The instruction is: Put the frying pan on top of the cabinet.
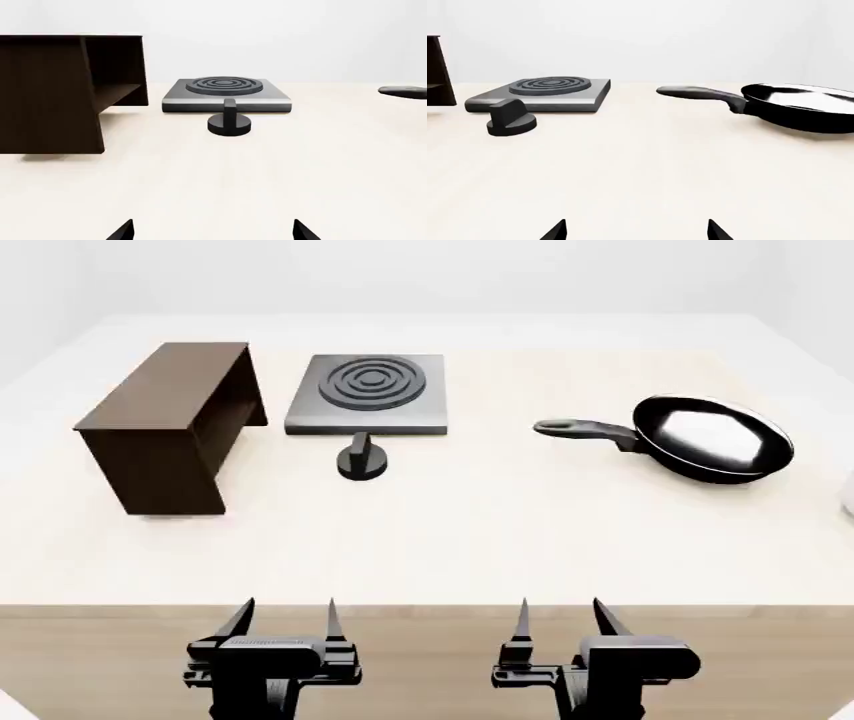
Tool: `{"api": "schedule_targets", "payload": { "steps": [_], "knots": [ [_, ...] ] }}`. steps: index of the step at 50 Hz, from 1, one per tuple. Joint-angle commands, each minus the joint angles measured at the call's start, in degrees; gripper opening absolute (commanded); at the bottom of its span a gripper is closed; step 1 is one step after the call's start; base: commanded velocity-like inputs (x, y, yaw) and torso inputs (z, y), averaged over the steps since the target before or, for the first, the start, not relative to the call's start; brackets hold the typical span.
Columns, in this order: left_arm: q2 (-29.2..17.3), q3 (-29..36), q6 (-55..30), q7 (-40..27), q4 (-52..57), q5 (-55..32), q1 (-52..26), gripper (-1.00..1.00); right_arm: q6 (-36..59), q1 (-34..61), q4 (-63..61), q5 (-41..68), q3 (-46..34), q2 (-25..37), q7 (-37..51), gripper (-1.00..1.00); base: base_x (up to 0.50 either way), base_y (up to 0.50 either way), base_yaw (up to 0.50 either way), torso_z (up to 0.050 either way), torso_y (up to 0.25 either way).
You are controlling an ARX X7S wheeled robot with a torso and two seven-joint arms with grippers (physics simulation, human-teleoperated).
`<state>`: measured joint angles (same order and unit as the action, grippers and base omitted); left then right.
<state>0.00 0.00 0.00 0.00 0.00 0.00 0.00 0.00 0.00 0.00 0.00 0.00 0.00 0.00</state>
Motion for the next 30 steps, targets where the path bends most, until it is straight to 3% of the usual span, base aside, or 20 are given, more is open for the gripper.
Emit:
{"api": "schedule_targets", "payload": {
  "steps": [1,5,30],
  "knots": [
    [-0.9,1.1,0.2,-1.1,0.0,-0.8,0.0,1.00,0.7,0.3,0.2,1.1,-1.1,0.9,1.0,1.00,0.00,0.00,0.00,0.000,0.000],
    [-1.8,2.1,0.6,-2.2,0.1,-1.6,0.4,1.00,0.7,0.0,-0.1,1.7,-2.2,1.7,2.1,1.00,0.00,-0.04,0.00,0.000,0.000],
    [-4.2,5.0,-0.4,-5.4,-0.3,-3.9,-0.4,1.00,2.5,0.9,0.3,4.3,-4.9,4.1,5.4,1.00,0.00,-0.50,0.00,0.000,0.000]
  ]
}}
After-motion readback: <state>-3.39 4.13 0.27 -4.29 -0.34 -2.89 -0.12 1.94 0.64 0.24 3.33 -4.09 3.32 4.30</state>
